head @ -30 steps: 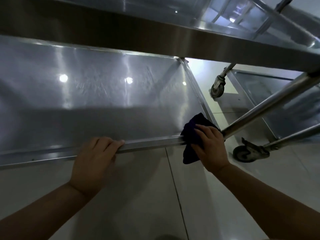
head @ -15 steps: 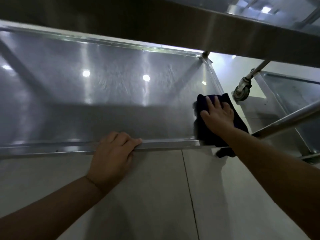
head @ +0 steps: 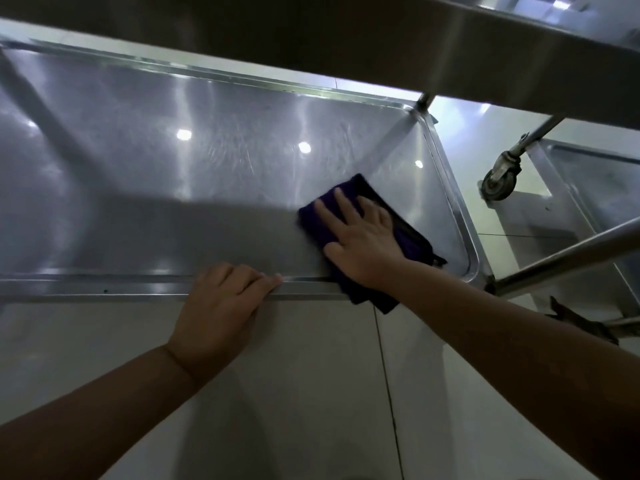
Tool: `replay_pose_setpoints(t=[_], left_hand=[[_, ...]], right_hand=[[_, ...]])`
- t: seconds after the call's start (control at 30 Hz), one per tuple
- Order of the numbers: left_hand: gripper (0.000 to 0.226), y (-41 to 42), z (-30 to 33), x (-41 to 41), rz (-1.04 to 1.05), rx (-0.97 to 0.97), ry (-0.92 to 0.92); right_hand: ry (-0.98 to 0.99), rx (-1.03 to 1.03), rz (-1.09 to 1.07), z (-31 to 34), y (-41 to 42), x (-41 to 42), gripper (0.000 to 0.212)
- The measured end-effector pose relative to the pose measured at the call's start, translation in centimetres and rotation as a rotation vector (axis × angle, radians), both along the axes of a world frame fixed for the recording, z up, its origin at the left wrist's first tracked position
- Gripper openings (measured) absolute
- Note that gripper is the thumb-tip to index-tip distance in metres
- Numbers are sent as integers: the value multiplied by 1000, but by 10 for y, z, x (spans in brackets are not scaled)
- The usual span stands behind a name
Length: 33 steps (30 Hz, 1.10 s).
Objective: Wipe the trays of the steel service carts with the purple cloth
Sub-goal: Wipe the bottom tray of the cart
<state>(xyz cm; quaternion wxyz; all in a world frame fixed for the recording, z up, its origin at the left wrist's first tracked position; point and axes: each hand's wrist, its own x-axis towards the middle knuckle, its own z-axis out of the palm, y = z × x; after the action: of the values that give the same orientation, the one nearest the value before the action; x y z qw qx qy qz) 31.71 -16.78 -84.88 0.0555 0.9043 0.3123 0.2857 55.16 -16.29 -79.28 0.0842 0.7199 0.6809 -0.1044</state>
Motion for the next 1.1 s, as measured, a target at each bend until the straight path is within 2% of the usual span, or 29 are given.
replay_pose_setpoints(t=[0.13,0.23,0.3,0.5,0.6,0.67,0.77,1.0,1.1], left_hand=[[34,0,-2,-5,20,0,31],[36,2,0,-9,13,-25,26],[35,3,2,-9,10,-45,32],[33,6,3,-10,-21,-72,19],[30,6,4,-7,-30,-82,7],[31,6,4,-5,-34,-87,15],[31,7,4,-7,-43,-84,16],[32,14,12,-33,-169,-162,-19],[32,21,13,-85,33,-121,-16]], right_hand=[[28,7,290,-2,-1,-31,65],[57,23,334,0,13,-11,61],[55,44,244,1,27,16,64],[-43,101,-235,4,42,96,65],[-30,113,-438,3,52,92,61],[17,73,-482,2,59,75,62],[2,52,-326,1,62,32,64],[-46,50,327,-11,37,-66,66],[-10,-23,497,-4,40,-52,65]])
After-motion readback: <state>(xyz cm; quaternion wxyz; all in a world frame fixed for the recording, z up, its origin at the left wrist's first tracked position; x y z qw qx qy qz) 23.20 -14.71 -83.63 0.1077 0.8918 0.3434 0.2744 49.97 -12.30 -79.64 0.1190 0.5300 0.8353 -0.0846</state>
